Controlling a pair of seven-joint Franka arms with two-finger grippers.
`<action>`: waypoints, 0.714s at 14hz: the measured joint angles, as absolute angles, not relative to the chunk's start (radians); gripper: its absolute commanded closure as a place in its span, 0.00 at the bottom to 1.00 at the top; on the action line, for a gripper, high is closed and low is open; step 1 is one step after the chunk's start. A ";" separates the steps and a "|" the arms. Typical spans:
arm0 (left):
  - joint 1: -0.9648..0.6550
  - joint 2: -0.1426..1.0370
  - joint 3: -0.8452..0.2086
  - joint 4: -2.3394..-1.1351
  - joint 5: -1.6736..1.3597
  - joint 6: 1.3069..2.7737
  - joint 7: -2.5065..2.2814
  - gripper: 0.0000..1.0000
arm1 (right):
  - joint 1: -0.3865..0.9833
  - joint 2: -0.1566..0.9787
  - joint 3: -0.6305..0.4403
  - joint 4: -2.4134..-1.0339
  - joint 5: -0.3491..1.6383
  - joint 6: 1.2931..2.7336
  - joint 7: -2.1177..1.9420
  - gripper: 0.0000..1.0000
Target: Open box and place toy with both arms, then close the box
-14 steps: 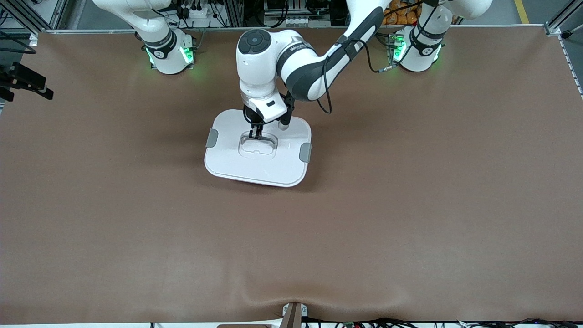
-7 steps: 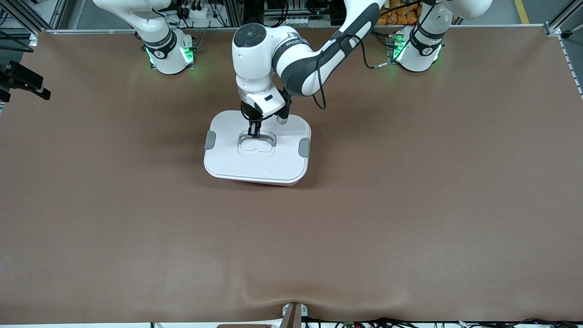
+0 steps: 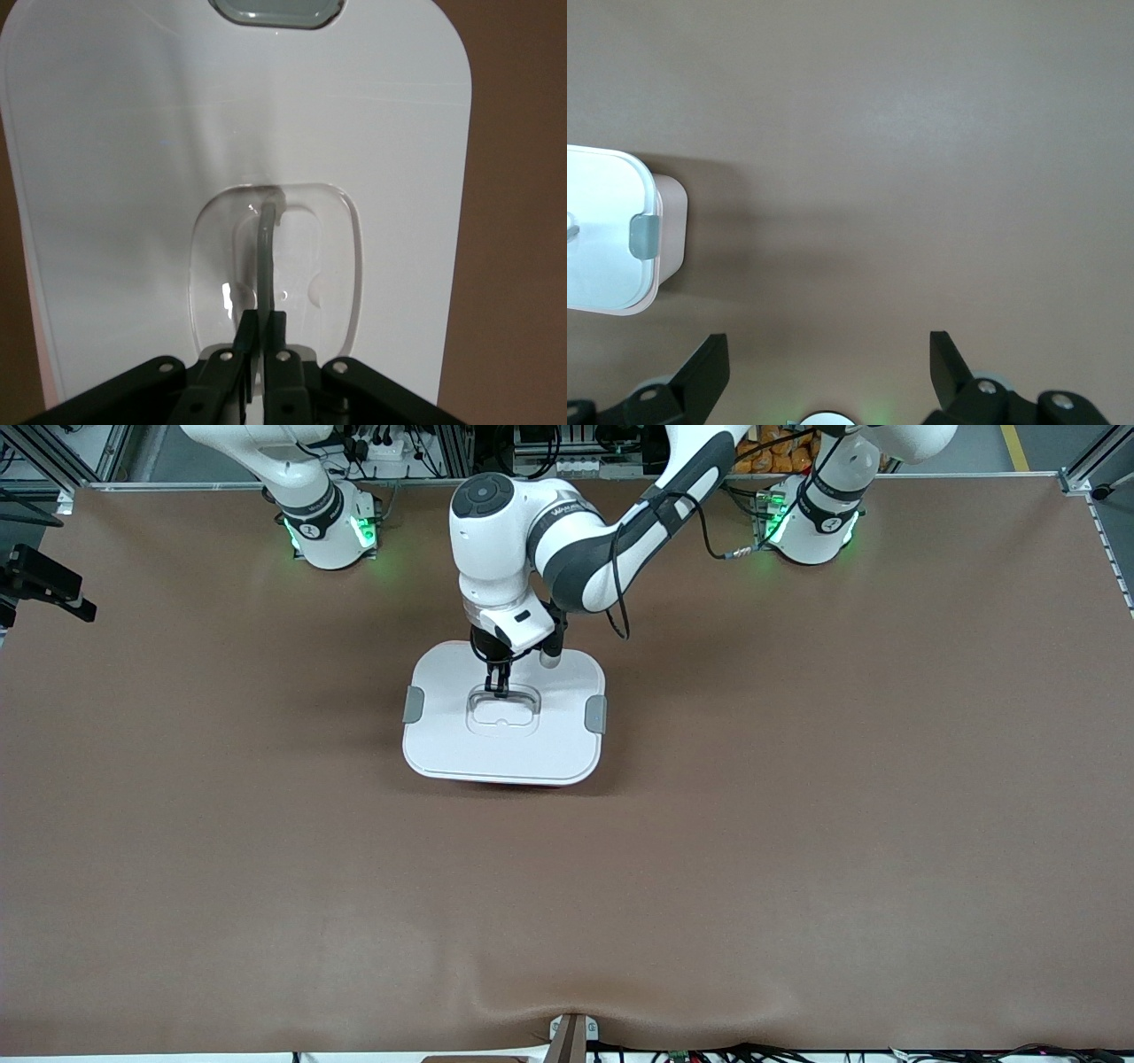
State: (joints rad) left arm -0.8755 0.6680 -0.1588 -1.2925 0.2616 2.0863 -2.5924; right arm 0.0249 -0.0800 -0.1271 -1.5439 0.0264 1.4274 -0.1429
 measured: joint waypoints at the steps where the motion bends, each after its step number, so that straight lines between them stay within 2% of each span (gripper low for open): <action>1: -0.876 0.669 -0.159 -1.292 0.262 2.086 -2.592 1.00 | 0.032 -0.080 -0.126 -1.542 0.026 1.427 -0.143 0.00; 10: -0.878 0.669 -0.159 -1.286 0.266 2.099 -2.564 1.00 | 0.054 -0.079 -0.129 -1.539 0.024 1.421 -0.156 0.00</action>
State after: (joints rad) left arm -0.8775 0.6693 -0.1593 -1.2859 0.2660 2.0991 -2.5643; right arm 0.0538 -0.0791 -0.1290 -1.5390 0.0238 1.4207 -0.1556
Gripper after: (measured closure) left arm 0.934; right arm 0.000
